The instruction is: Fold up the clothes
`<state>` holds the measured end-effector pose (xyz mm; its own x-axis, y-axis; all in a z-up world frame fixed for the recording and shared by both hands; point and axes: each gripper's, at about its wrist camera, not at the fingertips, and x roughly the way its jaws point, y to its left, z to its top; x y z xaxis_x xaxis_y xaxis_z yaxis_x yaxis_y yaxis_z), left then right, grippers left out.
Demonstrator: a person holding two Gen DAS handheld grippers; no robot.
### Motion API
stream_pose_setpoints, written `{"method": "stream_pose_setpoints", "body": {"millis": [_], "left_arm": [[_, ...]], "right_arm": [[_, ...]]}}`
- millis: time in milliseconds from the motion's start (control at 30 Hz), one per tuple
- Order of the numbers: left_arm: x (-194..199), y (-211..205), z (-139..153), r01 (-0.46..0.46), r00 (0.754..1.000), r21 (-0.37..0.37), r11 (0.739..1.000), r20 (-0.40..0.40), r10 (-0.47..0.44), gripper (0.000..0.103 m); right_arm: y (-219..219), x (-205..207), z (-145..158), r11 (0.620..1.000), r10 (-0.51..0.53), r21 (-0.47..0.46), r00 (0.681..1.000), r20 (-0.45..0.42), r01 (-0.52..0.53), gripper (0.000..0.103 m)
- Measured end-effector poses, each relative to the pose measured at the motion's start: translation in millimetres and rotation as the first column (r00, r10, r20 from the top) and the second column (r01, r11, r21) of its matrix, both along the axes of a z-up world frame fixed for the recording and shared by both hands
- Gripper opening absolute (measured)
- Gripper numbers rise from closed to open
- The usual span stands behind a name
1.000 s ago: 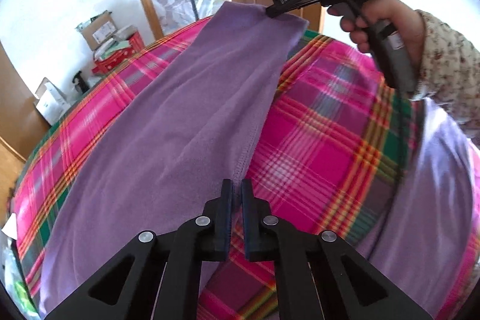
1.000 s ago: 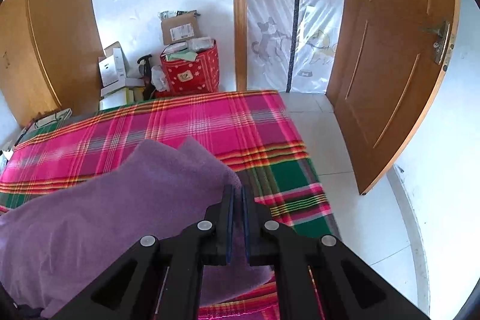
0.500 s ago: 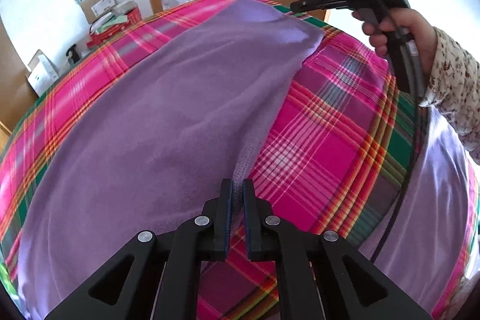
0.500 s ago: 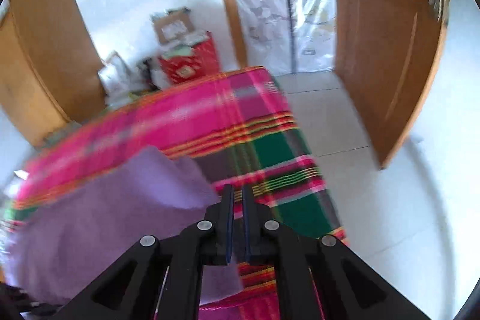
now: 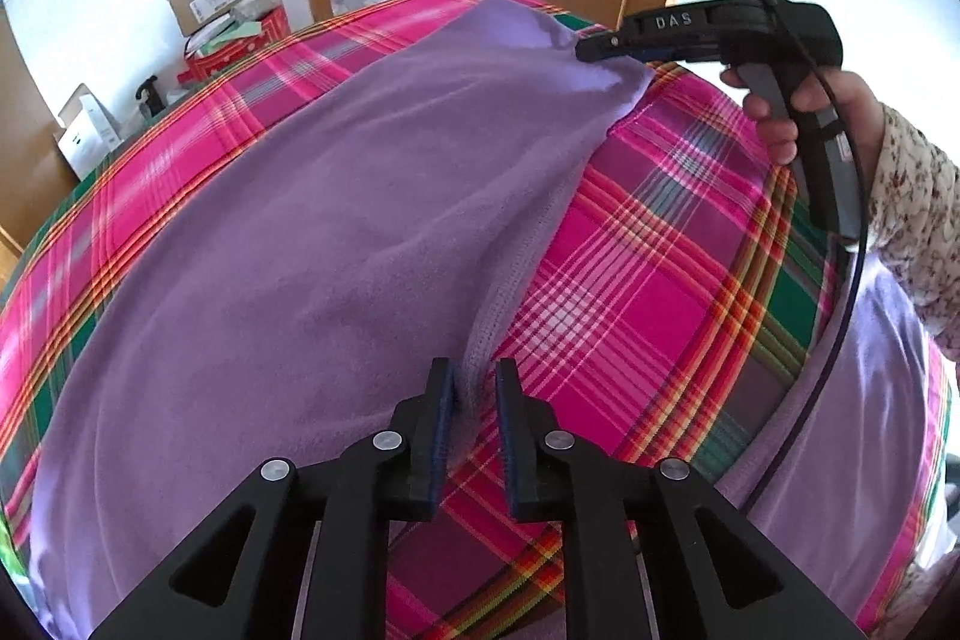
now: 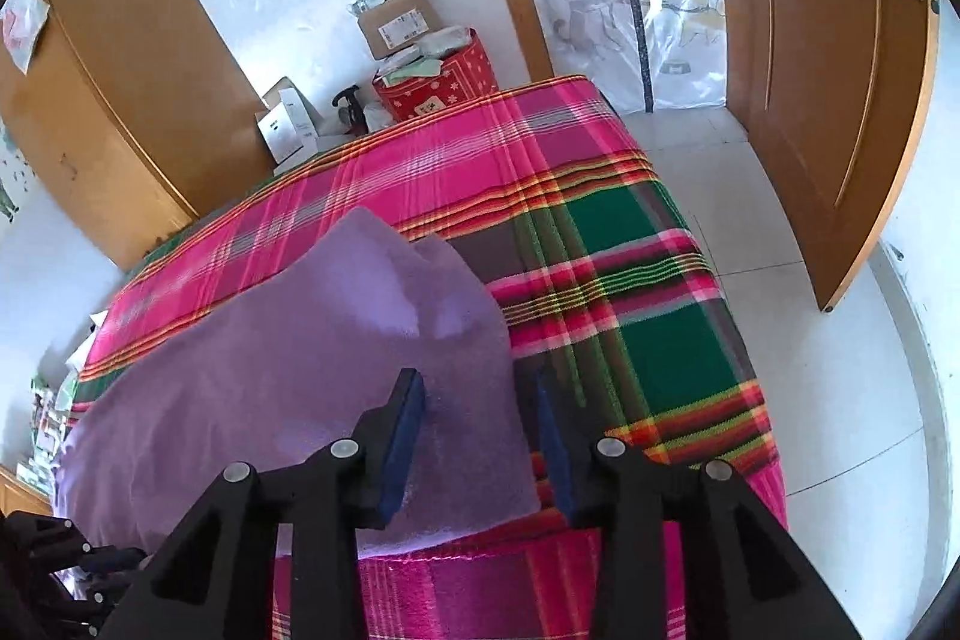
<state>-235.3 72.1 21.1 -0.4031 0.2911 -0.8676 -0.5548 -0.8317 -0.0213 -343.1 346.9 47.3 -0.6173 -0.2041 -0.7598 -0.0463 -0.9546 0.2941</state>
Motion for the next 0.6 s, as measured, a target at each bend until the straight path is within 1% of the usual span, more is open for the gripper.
{"method": "stream_pose_setpoints", "body": {"millis": [33, 100, 200, 333, 467, 600], "left_arm": [[0, 0, 1, -0.003, 1.000, 0.002, 1.000, 0.001, 0.003, 0.015], [-1, -1, 2, -0.012, 1.000, 0.007, 1.000, 0.002, 0.012, 0.015], [-2, -4, 5, -0.021, 1.000, 0.022, 1.000, 0.007, 0.021, 0.016], [-4, -9, 6, -0.036, 0.999, 0.037, 0.999, 0.018, 0.035, 0.016], [-6, -14, 6, -0.050, 0.998, 0.048, 0.998, 0.028, 0.048, 0.016], [-5, -16, 4, -0.060, 0.998, 0.054, 0.997, 0.031, 0.058, 0.017]], "right_arm": [[0, 2, 1, 1.000, 0.000, 0.003, 1.000, -0.004, 0.000, 0.012], [-4, 4, 6, 1.000, 0.007, 0.008, 1.000, -0.021, -0.006, 0.006], [-12, 8, 18, 1.000, 0.030, 0.004, 0.998, -0.063, -0.030, 0.006], [-33, 17, 37, 0.995, 0.101, -0.008, 0.988, -0.120, -0.103, 0.006], [-63, 27, 40, 0.980, 0.199, 0.008, 0.971, -0.132, -0.200, 0.006], [-93, 37, 42, 0.955, 0.295, 0.026, 0.945, -0.140, -0.294, 0.006]]}}
